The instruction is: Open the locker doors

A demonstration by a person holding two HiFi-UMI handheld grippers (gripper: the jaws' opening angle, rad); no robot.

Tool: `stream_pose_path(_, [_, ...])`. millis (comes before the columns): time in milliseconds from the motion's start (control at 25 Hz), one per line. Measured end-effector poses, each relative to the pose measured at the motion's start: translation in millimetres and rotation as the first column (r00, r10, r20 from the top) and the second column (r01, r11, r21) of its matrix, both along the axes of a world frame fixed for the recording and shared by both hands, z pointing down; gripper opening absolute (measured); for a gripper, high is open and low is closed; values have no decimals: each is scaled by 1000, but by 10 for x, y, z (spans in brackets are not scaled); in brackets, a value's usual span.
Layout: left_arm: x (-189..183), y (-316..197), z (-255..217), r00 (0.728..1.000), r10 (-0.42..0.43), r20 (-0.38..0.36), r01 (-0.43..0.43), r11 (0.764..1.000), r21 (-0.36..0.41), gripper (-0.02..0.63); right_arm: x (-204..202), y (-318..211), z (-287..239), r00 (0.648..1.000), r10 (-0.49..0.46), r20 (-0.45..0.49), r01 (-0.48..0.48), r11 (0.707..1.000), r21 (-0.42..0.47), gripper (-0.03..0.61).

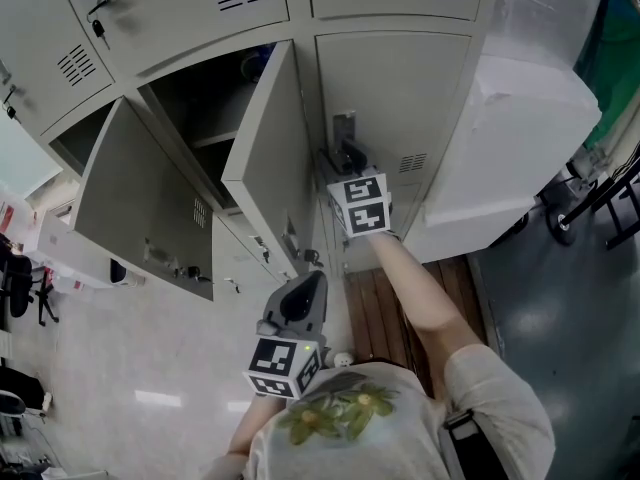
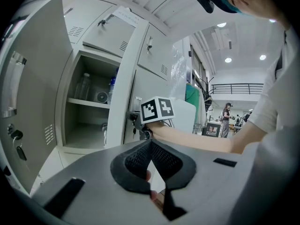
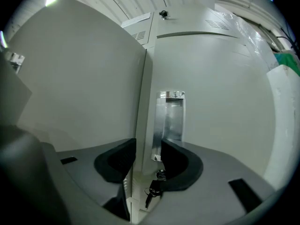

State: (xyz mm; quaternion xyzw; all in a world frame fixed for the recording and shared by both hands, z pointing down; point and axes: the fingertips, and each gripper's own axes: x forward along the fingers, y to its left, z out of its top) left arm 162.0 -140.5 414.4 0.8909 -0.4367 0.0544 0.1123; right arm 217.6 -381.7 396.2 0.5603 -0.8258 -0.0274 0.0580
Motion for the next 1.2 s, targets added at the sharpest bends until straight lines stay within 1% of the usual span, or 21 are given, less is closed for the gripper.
stream_pose_path(40, [-3, -1, 2, 1000, 0, 1, 0, 1000, -1, 29, 14, 1, -1, 1000, 12, -3, -12, 1000, 4, 179])
stream_pose_path(160, [-4, -1, 13, 1000, 3, 2, -3, 1000, -2, 29, 45, 35, -36, 999, 39, -3, -39, 999, 20, 133])
stream_pose_path(440, [22, 22, 26, 1000, 18, 1, -18, 1000, -4, 29, 48, 175, -57, 998, 58, -15, -58, 998, 19, 132])
stream_pose_path(680, [61, 44, 29, 1000, 30, 3, -30, 1000, -6, 29, 114, 334, -29, 997, 67, -23, -67, 998, -4, 132])
stream_pose_path(880, [144, 62, 43, 999, 48, 3, -48, 999, -8, 29, 150, 461, -29, 999, 46, -17, -46, 999, 11, 132])
stream_pose_path(1200, [242, 102, 51, 998, 70, 7, -70, 998, -6, 29, 225, 690, -46, 1000, 20, -8, -20, 1000, 3, 132])
